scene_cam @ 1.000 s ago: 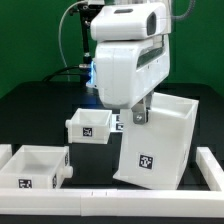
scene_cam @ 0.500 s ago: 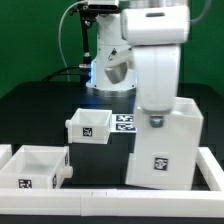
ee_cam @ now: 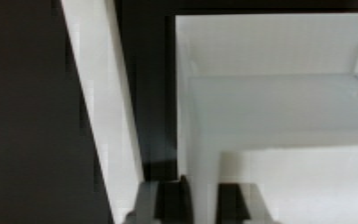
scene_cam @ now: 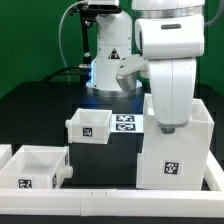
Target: Assemble drawer
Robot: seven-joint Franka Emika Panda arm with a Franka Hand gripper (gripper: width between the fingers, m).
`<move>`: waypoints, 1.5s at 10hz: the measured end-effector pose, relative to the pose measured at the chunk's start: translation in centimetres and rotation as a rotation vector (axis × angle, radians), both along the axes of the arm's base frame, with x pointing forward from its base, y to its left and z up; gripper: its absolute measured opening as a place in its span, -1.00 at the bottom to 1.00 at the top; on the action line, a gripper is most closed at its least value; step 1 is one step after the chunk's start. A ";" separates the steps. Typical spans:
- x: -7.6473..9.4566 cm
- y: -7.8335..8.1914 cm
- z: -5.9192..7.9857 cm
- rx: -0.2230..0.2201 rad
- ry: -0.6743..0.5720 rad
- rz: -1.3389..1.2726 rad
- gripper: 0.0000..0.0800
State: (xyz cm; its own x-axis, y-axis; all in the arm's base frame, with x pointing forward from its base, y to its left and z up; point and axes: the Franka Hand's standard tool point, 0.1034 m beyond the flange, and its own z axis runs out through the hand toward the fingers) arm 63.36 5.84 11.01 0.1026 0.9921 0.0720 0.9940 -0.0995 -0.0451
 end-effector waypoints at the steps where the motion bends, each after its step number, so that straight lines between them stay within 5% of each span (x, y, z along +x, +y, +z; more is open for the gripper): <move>1: 0.0 -0.1 -0.2 0.004 0.006 0.013 -0.91; 6: 2.2 0.6 -0.9 0.020 0.037 0.008 -0.91; 14: 2.3 0.6 -0.9 0.021 0.032 -0.003 -0.91; 15: 2.3 0.6 -1.0 0.021 0.033 -0.003 -0.63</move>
Offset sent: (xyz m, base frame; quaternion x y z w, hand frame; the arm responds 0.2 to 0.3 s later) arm 0.0299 0.0166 -0.0030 0.0315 0.0129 -0.0004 0.9994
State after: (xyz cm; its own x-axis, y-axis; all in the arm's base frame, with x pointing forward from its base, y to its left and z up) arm 65.68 6.41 10.06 0.1083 0.9901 0.0894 0.9916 -0.1013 -0.0801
